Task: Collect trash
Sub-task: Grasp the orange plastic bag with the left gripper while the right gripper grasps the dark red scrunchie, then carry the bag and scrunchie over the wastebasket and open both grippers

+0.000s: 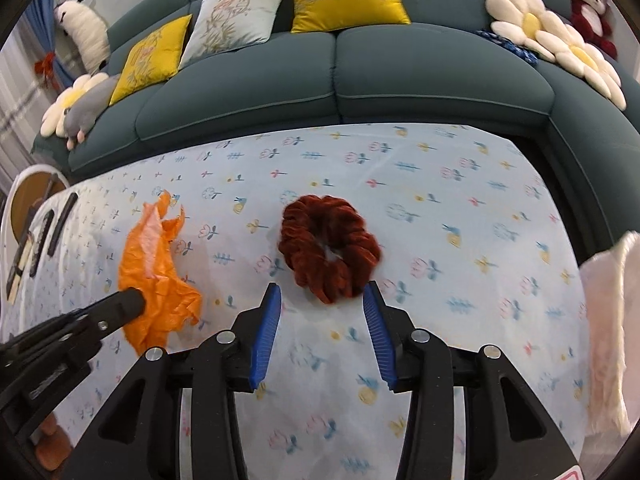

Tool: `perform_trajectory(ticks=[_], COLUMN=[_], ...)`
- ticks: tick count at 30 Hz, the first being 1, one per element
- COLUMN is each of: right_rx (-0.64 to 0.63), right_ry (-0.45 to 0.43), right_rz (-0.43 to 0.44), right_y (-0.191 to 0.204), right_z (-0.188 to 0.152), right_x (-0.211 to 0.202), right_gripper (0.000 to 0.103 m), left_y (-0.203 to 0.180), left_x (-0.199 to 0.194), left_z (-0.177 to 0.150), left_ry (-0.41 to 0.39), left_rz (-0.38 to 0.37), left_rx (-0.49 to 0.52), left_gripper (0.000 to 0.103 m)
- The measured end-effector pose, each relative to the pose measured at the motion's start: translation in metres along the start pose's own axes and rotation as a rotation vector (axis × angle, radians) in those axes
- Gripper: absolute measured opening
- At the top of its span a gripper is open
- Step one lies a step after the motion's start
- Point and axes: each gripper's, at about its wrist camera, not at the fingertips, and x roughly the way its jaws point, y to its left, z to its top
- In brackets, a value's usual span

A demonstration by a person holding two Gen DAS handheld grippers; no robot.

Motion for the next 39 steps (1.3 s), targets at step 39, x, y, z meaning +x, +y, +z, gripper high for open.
perform_trajectory(ticks=[39], right_rx=[0.078], right_ry=[-0.161], right_rz=[-0.06], right_y=[-0.079], right_z=[0.024], right_x=[-0.095], right_gripper=[0.015], left_y=[-0.125], left_x=[-0.046], left_z=[0.016], left_ry=[-0.067], left_rz=[-0.063], left_rx=[0.167], left_gripper=[0.007])
